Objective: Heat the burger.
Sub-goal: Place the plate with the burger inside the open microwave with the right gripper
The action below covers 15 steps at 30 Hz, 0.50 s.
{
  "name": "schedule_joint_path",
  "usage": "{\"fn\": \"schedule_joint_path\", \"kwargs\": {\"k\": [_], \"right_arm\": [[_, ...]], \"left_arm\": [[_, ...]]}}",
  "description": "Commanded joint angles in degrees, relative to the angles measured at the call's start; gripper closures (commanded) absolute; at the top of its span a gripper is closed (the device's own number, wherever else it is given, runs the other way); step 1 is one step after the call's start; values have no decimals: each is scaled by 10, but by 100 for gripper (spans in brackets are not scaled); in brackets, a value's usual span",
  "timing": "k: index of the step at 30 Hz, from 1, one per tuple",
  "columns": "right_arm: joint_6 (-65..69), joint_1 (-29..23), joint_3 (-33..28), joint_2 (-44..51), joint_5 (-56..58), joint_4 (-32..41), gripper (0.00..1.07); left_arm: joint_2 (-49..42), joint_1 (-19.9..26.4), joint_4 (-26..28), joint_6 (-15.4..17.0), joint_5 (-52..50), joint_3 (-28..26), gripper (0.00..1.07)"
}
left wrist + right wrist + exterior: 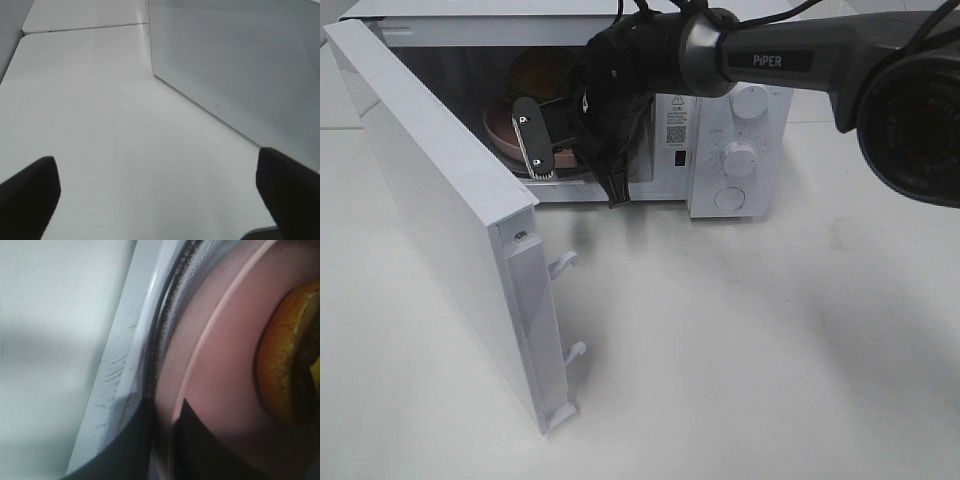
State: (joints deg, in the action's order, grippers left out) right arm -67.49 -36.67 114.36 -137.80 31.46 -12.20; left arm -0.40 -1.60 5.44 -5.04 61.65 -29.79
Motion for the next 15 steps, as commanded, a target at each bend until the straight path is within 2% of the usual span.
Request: {"fn": "schedule_joint_path", "kwargs": {"k": [1, 3, 4, 5, 6, 8, 15], "right_arm": [[12, 4, 9, 4, -25, 1, 94], [12, 7, 8, 4, -25, 11, 84], [12, 7, 8, 4, -25, 11, 84], [13, 7, 8, 4, -24, 11, 78], [13, 7, 8, 4, -24, 11, 78], [13, 7, 8, 4, -23, 11, 68], [27, 7, -12, 15, -23, 32, 56]], "left_arm": [[-8, -3, 2, 1, -5, 2, 7], [-8, -3, 2, 1, -5, 2, 7], [-8, -3, 2, 1, -5, 2, 7], [-8, -3, 2, 1, -5, 2, 7], [-8, -3, 2, 1, -5, 2, 7], [-8, -3, 2, 1, -5, 2, 7], [-8, -3, 2, 1, -5, 2, 7]]}}
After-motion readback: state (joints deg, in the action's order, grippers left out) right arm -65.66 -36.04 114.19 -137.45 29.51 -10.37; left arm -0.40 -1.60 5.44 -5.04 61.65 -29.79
